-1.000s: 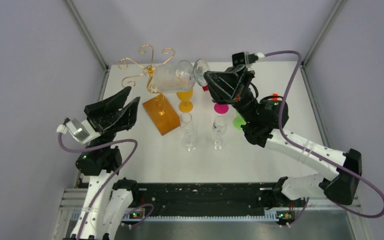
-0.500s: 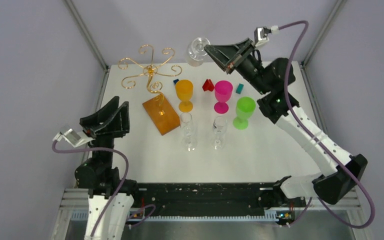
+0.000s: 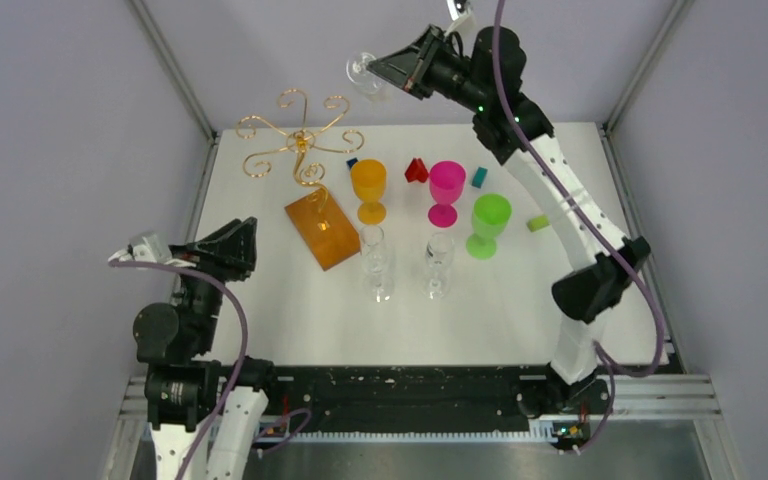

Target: Place the wine glass upside down on the wine glass rack

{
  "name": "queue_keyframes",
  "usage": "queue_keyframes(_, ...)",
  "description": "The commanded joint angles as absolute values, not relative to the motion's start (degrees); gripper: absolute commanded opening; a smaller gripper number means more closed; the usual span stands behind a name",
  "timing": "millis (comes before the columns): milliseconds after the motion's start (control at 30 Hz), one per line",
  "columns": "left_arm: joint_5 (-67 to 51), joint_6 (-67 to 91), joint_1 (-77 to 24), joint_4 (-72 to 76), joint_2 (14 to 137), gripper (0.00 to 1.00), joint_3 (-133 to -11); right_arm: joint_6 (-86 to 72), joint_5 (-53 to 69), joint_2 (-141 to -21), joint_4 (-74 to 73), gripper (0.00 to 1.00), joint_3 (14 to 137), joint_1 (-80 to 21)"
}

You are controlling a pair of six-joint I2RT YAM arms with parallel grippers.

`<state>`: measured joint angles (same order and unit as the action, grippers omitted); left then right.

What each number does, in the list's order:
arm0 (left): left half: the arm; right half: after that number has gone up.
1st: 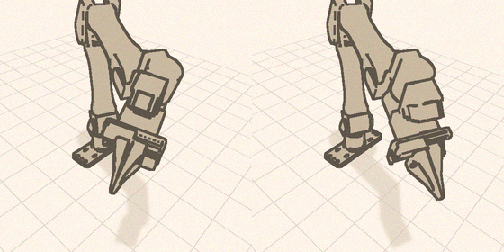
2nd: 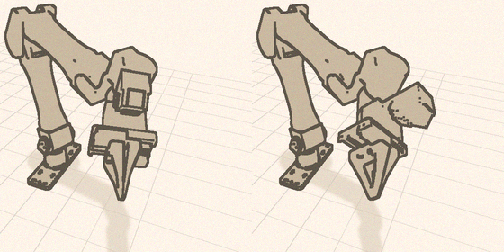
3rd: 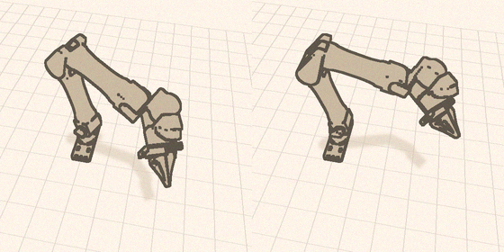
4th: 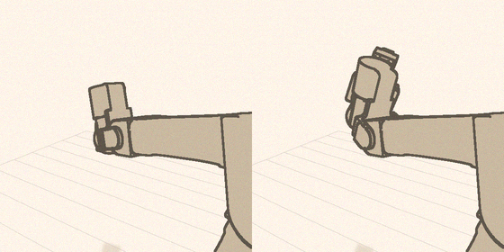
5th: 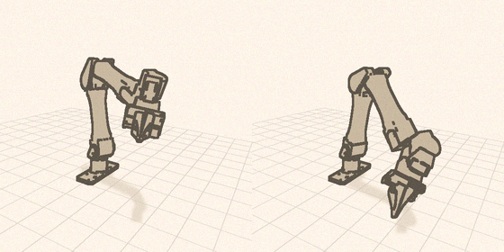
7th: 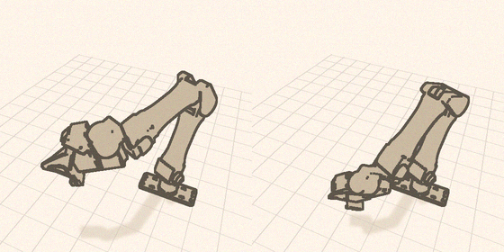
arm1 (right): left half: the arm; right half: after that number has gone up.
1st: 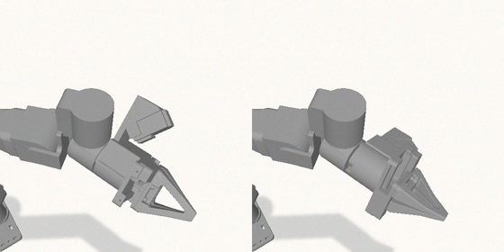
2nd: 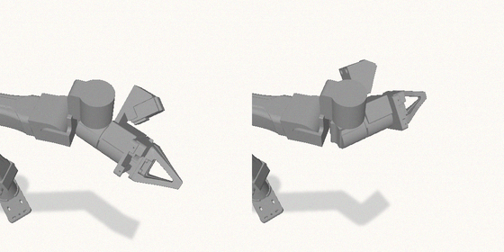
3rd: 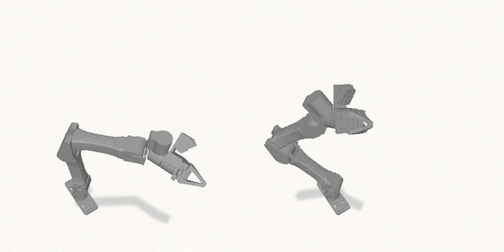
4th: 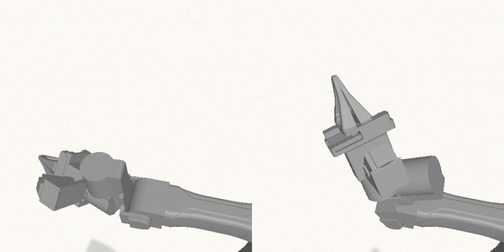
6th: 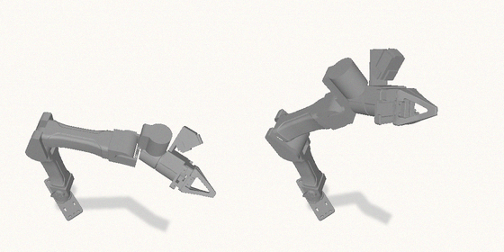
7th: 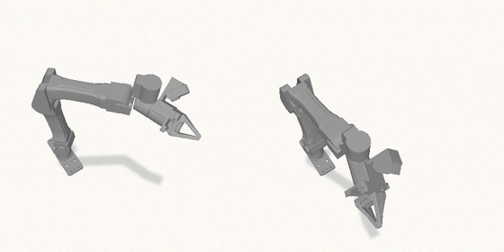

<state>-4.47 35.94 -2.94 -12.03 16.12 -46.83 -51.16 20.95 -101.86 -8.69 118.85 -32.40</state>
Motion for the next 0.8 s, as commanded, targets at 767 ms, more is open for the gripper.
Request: queue_keyframes(767, -5.90, 27.95, -2.99, -35.78, 14.67, 0.45, -48.27, -55.16, 27.31, -130.54, 4.04, 0.00, 145.38, -27.29)
